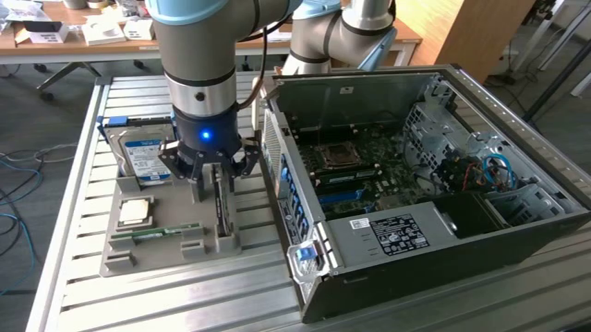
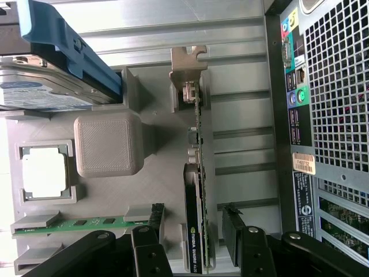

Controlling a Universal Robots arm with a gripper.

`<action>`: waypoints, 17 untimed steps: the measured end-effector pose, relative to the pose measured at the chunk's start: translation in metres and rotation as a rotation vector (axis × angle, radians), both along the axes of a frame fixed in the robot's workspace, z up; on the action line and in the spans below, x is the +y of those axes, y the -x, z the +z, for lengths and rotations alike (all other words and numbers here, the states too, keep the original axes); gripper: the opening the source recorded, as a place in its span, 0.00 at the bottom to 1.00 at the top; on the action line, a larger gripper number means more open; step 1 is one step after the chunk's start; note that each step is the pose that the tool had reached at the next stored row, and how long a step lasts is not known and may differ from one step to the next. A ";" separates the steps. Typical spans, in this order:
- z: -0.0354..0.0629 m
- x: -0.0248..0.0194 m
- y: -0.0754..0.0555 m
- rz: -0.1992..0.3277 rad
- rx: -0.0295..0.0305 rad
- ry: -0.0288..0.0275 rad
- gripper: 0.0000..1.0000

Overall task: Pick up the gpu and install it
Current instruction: 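Pick up the gpu and move the gpu toward the slot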

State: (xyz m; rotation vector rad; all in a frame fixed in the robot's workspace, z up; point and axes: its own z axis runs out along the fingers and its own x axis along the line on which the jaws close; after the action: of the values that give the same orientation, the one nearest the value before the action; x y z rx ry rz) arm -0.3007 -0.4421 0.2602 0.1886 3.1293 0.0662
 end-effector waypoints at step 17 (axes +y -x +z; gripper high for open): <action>-0.0039 0.0000 0.000 0.000 0.0001 0.0000 0.53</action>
State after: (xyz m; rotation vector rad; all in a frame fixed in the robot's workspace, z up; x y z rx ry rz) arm -0.3007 -0.4421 0.2563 0.1886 3.1293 0.0661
